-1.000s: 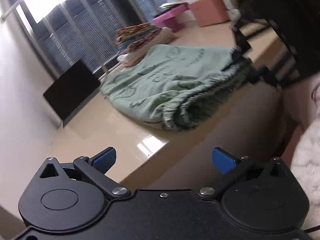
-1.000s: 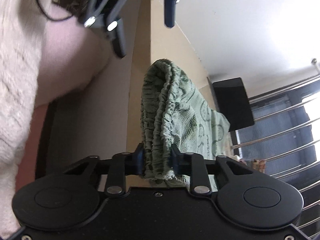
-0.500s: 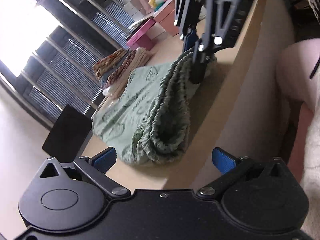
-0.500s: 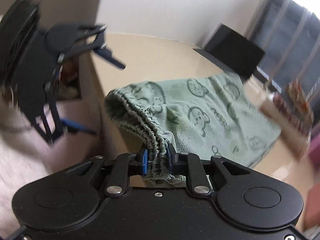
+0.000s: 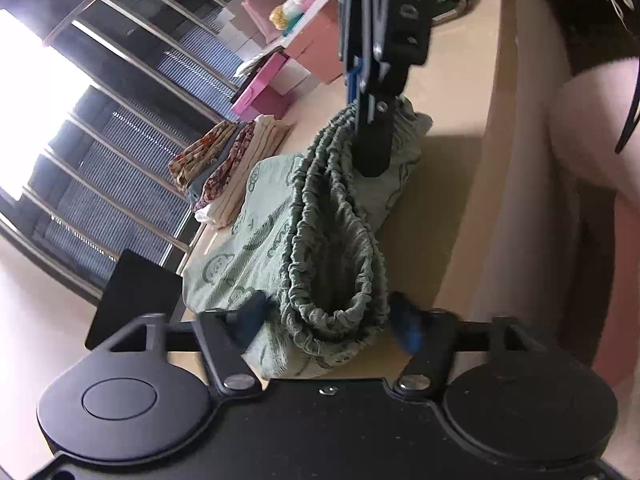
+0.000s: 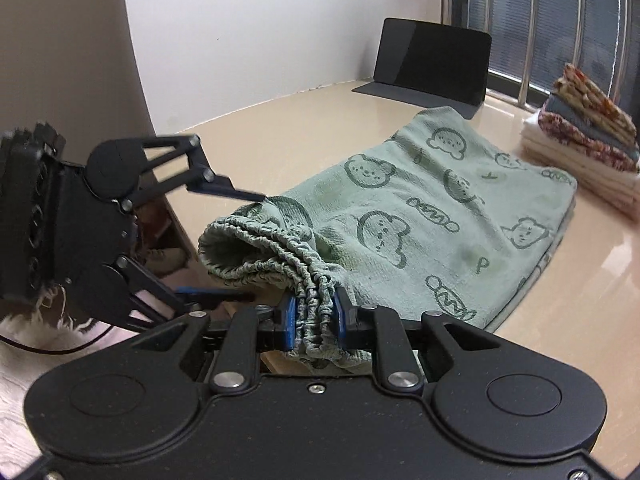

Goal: Fold clothes
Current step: 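Grasp the waistband with the left gripper while the right gripper holds it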

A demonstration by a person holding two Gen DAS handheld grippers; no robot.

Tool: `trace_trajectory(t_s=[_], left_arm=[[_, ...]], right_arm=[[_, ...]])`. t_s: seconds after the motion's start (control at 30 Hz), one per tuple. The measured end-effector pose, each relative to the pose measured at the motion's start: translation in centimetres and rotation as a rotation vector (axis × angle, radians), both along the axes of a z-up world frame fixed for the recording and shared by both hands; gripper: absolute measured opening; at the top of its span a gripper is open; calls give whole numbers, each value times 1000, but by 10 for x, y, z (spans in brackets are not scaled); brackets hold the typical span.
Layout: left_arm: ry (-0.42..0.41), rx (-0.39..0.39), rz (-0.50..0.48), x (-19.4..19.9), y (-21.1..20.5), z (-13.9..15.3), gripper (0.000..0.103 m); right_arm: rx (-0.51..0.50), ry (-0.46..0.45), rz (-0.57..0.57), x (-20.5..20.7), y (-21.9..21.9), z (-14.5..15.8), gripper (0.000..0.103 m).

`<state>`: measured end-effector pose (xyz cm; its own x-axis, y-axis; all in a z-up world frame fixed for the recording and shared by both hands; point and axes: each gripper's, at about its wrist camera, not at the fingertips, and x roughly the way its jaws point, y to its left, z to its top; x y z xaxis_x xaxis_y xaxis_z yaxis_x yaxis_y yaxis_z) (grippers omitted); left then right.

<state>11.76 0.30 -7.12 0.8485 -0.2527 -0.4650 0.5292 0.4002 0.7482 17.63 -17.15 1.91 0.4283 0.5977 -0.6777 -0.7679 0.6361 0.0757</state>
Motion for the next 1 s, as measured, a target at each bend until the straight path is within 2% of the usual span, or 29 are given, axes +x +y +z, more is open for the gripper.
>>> trace_trajectory(t_s=[0.03, 0.1, 0.2, 0.27, 0.33, 0.4, 0.53, 0.67, 0.77, 0.9, 0.93, 1.0], left_arm=[[1, 7, -5, 1, 0, 0, 30], [-10, 33, -21, 0, -1, -3, 23], [0, 50, -43, -2, -1, -4, 22], [40, 25, -33, 2, 0, 0, 22], [87, -24, -9, 10, 3, 7, 22], [132, -77, 18, 21, 6, 15, 22], [189, -152, 47, 33, 7, 29, 22], [211, -183, 59, 39, 9, 39, 22], [201, -172, 53, 38, 8, 40, 22], [192, -144, 50, 30, 9, 38, 22], [199, -137, 54, 29, 9, 37, 22], [213, -124, 61, 26, 10, 35, 22]], right_arm=[[-1, 3, 1, 0, 0, 0, 19], [-4, 10, 6, 2, 0, -4, 19], [-45, -27, 15, -5, 1, -11, 21], [-110, -103, 16, -16, 5, -18, 26], [-177, -189, 7, -29, 11, -25, 42], [-209, -251, 4, -42, 14, -32, 48], [-230, -335, -7, -56, 13, -45, 50], [-274, -451, 13, -67, 15, -56, 53], [-303, -506, 39, -67, 15, -62, 53], [-302, -491, 44, -55, 12, -58, 49], [-289, -474, 45, -52, 11, -56, 39], [-246, -415, 48, -45, 7, -52, 27]])
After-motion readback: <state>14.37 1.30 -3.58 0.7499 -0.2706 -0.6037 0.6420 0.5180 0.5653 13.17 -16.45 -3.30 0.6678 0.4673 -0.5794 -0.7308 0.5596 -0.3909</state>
